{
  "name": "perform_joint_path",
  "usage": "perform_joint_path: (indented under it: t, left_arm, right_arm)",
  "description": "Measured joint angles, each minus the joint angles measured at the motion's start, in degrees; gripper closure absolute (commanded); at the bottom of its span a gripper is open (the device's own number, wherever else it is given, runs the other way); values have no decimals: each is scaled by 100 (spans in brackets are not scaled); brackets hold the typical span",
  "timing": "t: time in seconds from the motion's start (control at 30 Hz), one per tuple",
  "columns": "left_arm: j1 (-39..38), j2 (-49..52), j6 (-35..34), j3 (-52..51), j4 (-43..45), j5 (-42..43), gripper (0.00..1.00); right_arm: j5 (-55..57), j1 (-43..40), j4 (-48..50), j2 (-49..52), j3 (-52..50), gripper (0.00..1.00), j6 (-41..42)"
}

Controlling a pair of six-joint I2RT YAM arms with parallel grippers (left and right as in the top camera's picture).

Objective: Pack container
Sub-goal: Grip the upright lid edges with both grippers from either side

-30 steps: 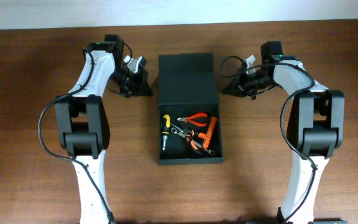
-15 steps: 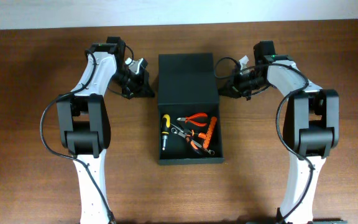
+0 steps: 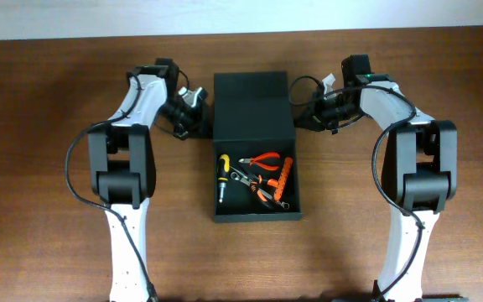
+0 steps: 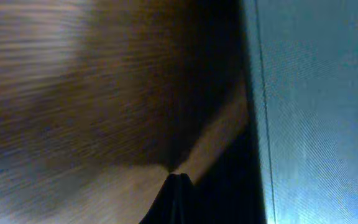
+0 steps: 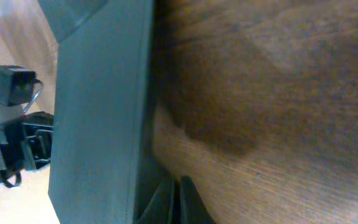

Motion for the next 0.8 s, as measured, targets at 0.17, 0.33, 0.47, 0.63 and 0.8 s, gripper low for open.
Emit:
perform_joint_path:
  t: [0.17,0.33,0.47,0.63,0.8]
  left_arm:
    - [-138,0,-15,0,122,17,98]
    - [-142,0,-20,0,214,24,98]
    - [-122,0,-15,-2,382,133,98]
    - [-76,0,31,-2,472,380,98]
    - [44,0,129,-2,487,951,98]
  right_arm:
    - [-76,0,186,0,0,96,105]
    - [-181,0,323,7,0,96,146]
    - [-413,-2,595,20,0,96,238]
    - [-597,-13,756,22,0,96,348]
    - [-1060,-81,955,24,0,96,426]
